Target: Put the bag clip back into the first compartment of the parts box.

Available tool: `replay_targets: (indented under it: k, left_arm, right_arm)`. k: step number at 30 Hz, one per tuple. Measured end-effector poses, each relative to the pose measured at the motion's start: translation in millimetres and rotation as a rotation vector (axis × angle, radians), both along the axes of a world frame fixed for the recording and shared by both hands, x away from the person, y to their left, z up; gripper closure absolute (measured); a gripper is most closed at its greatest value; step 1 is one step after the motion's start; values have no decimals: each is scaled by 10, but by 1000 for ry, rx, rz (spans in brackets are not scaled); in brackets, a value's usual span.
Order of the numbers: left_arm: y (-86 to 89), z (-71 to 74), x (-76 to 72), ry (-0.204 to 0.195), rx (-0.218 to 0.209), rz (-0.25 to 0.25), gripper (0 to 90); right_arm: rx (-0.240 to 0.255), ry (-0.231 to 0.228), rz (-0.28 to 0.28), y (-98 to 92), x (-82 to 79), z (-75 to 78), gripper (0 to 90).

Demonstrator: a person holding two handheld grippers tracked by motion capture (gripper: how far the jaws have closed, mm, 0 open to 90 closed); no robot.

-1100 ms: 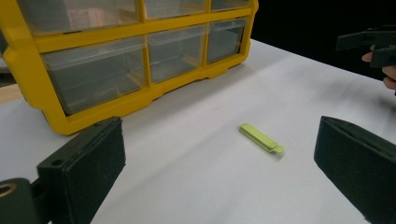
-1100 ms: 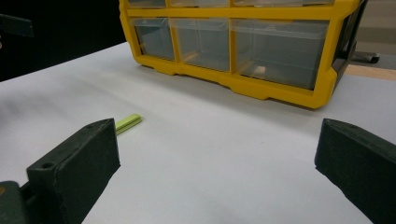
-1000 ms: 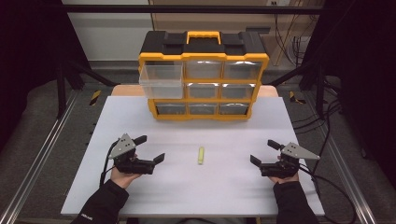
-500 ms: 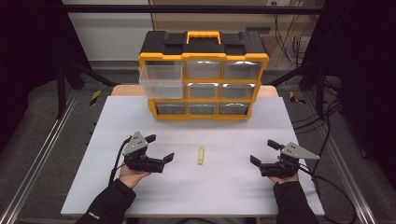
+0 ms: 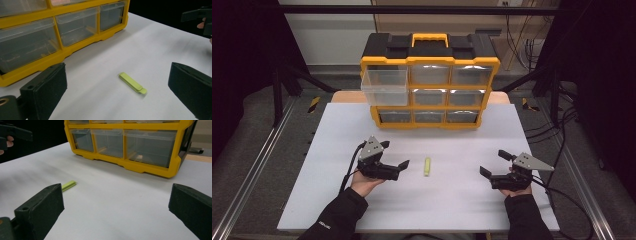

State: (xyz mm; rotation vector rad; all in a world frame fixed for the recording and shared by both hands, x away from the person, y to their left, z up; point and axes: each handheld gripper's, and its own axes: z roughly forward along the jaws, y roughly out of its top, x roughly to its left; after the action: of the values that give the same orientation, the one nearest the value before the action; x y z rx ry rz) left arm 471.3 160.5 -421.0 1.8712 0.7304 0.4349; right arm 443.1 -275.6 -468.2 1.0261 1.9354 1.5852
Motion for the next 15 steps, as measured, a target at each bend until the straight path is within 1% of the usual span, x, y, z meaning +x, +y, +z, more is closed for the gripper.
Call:
replay_targets:
  k: [5,15]
  left_arm:
    - [-115,0,46,8,11,-12,17]
    - [-329,-59,117,32,38,-26,17]
  right_arm:
    - [-2,-1,0,1,0,-1,5]
    - [-2,-1,0,1,1,-1,5]
